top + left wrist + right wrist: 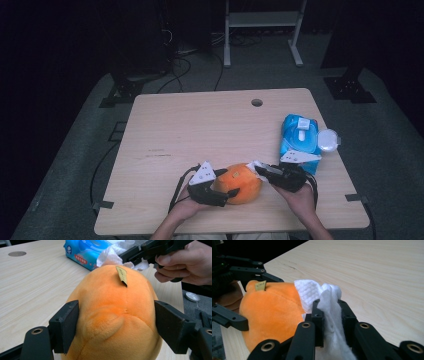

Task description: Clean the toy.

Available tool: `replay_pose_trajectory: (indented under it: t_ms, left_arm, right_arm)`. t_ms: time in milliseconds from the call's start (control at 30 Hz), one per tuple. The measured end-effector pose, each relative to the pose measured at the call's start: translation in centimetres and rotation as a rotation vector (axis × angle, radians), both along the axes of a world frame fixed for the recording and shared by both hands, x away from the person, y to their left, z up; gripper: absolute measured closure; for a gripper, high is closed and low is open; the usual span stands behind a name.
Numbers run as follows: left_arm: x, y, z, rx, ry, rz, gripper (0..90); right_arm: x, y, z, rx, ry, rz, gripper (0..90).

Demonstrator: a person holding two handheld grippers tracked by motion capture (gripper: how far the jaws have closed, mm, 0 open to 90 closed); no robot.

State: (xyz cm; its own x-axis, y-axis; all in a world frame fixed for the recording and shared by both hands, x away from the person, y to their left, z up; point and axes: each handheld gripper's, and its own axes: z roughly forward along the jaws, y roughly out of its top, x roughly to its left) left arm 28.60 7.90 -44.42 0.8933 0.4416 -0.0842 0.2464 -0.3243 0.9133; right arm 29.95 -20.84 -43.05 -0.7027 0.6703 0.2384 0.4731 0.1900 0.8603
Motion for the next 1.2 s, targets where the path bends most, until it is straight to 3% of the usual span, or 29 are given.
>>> replay_pose_trajectory:
  t_ms: [500, 567, 700, 800, 867, 933, 1033, 1100, 1200]
  left_arm:
    - [0.2, 0.1, 0.1, -0.006, 0.008, 0.024, 23.6]
    - [0.2, 0.0, 0.2, -0.002, 0.009, 0.026, 23.6]
    - [0.1, -0.2, 0.1, 0.001, 0.002, 0.038, 23.6]
    - [0.2, -0.5, 0.1, -0.008, 0.006, 0.056, 23.5]
    - [0.1, -0.7, 0.1, -0.009, 0.004, 0.054, 22.8]
    - [0.0, -0.5, 0.3, -0.016, 0.004, 0.027, 19.3]
    - [0.2, 0.2, 0.6, -0.044, 0.003, -0.015, 15.1]
    - [0.4, 0.2, 0.4, -0.041, 0.017, -0.009, 13.1]
    - [0.5, -0.3, -0.4, 0.015, 0.015, 0.003, 13.3]
  right_arm:
    - [0.9, -1.1, -1.1, -0.003, 0.077, -0.012, 77.0]
    - [0.7, -1.1, -0.8, 0.02, 0.083, -0.02, 77.5]
    - [-0.5, 0.0, 0.6, 0.061, 0.037, 0.025, 77.4]
    - [-1.5, 1.1, 1.7, 0.085, -0.01, 0.09, 77.3]
    - [-1.9, 1.8, 2.1, 0.074, -0.035, 0.117, 77.0]
    - [-1.9, 2.0, 1.9, 0.041, -0.044, 0.116, 76.7]
    - [-1.2, 1.0, 1.1, 0.068, -0.016, 0.092, 76.2]
    - [-0.8, 0.2, 1.0, 0.071, -0.013, 0.062, 76.2]
    - [-1.1, 0.2, 1.5, 0.09, -0.024, 0.059, 76.7]
